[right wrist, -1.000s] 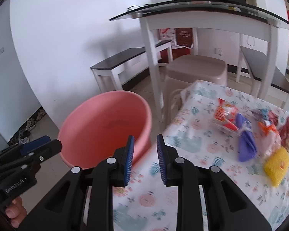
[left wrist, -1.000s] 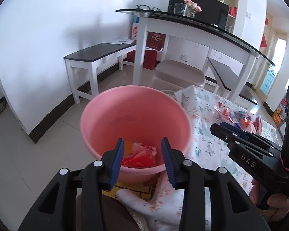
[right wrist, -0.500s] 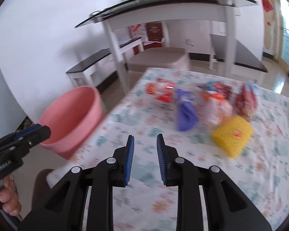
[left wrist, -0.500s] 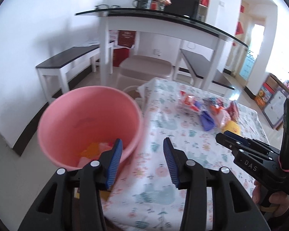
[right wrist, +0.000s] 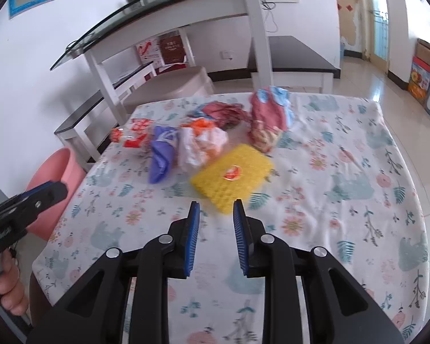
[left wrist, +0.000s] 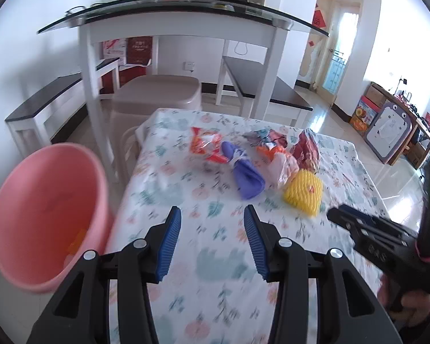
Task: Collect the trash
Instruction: 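Grasp the clear snack wrapper with the left tool while the right tool grasps the red paper wrapper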
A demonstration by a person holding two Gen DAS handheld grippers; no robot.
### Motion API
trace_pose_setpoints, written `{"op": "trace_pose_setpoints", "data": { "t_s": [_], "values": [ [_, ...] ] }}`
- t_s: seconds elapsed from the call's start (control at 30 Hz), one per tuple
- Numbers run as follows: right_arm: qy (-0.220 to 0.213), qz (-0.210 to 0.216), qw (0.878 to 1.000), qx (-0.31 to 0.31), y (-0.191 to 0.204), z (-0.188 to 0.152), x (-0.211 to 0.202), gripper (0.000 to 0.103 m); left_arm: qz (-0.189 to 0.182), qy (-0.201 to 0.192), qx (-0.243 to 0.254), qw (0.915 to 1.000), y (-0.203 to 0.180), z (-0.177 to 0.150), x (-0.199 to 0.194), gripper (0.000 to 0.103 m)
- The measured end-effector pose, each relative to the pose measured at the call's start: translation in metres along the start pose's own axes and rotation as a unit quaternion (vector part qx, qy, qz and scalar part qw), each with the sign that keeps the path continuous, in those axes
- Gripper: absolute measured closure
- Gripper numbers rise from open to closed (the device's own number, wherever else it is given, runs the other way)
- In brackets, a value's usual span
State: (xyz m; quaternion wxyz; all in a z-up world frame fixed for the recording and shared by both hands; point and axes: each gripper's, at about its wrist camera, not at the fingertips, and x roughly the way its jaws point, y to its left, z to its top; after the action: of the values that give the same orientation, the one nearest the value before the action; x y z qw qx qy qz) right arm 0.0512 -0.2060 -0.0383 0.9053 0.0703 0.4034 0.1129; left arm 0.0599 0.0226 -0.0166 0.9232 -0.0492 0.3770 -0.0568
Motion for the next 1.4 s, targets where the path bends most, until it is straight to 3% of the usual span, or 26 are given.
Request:
{"op": "trace_pose_setpoints", "data": {
  "t_s": [0.3, 0.57, 0.6, 0.7, 0.83, 1.1, 1.2, 1.4],
  "values": [
    [0.003, 0.001, 1.000, 0.027, -0.029, 0.000, -0.002, 0.078, 0.025, -0.005, -0.018, 0.9995, 0.013, 0.045, 0.051, 0.058],
    [-0.009, 0.001, 0.999, 0.033, -0.039, 0.012, -0.002, 0.078, 0.027, 0.011, -0.024, 0.9993, 0.020, 0.059, 0.091, 0.058],
    [-0.011, 0.001, 0.999, 0.035, -0.041, 0.014, -0.002, 0.078, 0.025, 0.016, -0.021, 0.9993, 0.019, 0.058, 0.096, 0.062],
    [-0.014, -0.003, 0.999, 0.040, -0.044, 0.022, 0.002, 0.079, 0.019, 0.019, -0.018, 0.9995, 0.018, 0.055, 0.104, 0.089],
    [-0.016, -0.003, 0.999, 0.044, -0.047, 0.030, 0.007, 0.078, 0.010, 0.011, -0.014, 0.9998, 0.016, 0.051, 0.101, 0.096],
    [-0.028, -0.002, 0.999, 0.045, -0.046, 0.057, 0.025, 0.078, -0.023, -0.005, -0.022, 0.9995, 0.011, 0.035, 0.069, 0.099],
    [-0.031, -0.005, 0.998, 0.051, -0.046, 0.069, 0.037, 0.062, -0.035, -0.003, -0.019, 0.9992, 0.008, 0.027, 0.060, 0.099],
    [-0.009, -0.009, 0.996, 0.091, -0.056, 0.084, 0.072, 0.061, -0.041, -0.004, -0.023, 0.9989, 0.009, 0.017, 0.046, 0.099]
  ]
}}
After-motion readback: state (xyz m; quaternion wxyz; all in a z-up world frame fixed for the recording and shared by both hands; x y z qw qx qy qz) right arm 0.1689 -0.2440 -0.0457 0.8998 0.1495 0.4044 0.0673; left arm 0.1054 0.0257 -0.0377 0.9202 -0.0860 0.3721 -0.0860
